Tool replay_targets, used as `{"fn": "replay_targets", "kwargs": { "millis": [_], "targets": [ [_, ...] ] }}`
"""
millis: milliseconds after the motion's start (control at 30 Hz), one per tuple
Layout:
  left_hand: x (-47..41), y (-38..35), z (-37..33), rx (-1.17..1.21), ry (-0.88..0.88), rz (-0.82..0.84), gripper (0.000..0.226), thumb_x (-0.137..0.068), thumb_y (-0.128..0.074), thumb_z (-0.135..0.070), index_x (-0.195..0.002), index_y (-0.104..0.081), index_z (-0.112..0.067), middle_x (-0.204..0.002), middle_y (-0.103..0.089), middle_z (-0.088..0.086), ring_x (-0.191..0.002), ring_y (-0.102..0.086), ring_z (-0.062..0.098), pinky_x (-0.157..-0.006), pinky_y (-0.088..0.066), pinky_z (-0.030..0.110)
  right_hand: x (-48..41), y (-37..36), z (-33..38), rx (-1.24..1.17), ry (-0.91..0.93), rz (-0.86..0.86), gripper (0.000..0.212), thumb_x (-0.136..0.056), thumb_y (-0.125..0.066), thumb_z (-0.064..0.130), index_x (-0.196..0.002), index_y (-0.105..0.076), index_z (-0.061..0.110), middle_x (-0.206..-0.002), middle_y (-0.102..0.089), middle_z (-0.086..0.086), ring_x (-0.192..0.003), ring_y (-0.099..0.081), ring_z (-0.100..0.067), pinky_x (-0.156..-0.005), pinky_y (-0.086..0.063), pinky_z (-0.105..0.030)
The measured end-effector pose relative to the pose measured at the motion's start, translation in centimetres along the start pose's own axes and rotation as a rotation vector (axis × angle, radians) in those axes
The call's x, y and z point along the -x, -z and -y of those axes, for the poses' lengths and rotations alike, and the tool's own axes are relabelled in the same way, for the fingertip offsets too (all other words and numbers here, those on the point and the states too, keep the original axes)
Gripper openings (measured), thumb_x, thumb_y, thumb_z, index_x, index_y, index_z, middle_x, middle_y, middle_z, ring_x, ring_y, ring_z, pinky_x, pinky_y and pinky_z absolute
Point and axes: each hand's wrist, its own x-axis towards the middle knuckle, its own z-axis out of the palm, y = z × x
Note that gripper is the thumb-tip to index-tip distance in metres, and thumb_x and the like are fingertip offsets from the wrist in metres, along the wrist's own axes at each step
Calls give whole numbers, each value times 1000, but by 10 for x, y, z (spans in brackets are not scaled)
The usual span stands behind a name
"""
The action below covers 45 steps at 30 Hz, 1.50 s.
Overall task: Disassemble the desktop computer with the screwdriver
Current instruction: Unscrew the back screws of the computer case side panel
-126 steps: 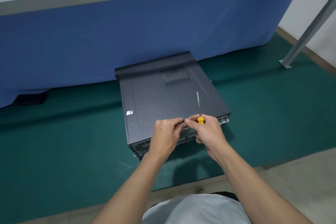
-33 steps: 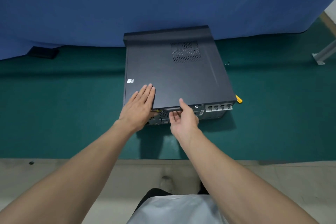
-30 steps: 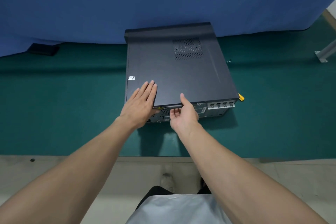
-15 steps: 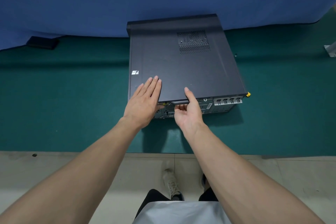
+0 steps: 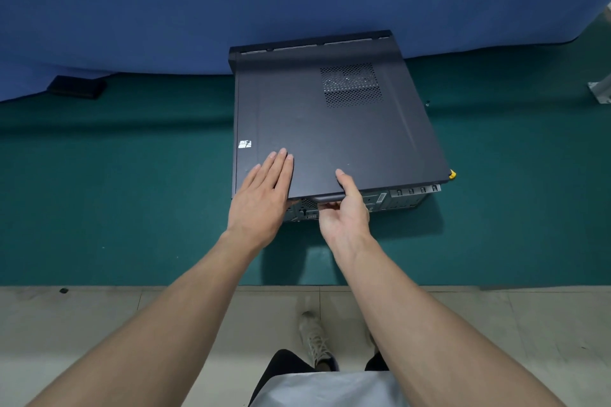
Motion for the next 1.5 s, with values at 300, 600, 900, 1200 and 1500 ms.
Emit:
{"fn": "replay_targets", "kwargs": {
  "millis": [300,600,900,1200,1500],
  "targets": [
    [-2,20,-3,-7,12,-40,80,-94,-53,-48,-153,-15,-11,-160,-11,4,-148,-11,18,-119,-8,34,14,0,15,315,46,-100,34,-74,-82,13,-96,-58,3,-85,-63,-14,-66,-57,-21,-55,-53,-28],
    [-8,66,4,-74,-28,-252,56,-77,-78,-14,-129,-59,-4,-132,-59,11,-122,-57,23,-100,-46,38,49,-27,38,171,69,178,43,-76,-77,1,-115,-59,-1,-110,-67,-17,-96,-67,-31,-76,-58,-43],
    [-26,123,-14,-97,-91,-556,32,-59,-76,11,-89,-74,-3,-88,-75,9,-86,-73,24,-67,-59,32,74,-65,80,51,47,467,30,-80,-50,-17,-106,-55,-3,-113,-59,-27,-92,-64,-37,-68,-59,-40],
    [-64,150,-85,-138,-149,-657,31,-72,-67,9,-99,-73,-4,-102,-73,11,-98,-70,25,-79,-56,35,72,-50,160,-32,83,580,16,-83,-50,-11,-90,-62,-5,-89,-71,-19,-80,-71,-33,-75,-58,-40],
    [-128,140,-224,-33,-204,-568,39,-73,-64,4,-111,-70,-3,-113,-70,13,-107,-66,26,-88,-54,36,40,-3,302,-75,157,552,22,-80,-53,-11,-98,-62,-3,-98,-70,-20,-89,-70,-34,-78,-59,-40]
  ]
}}
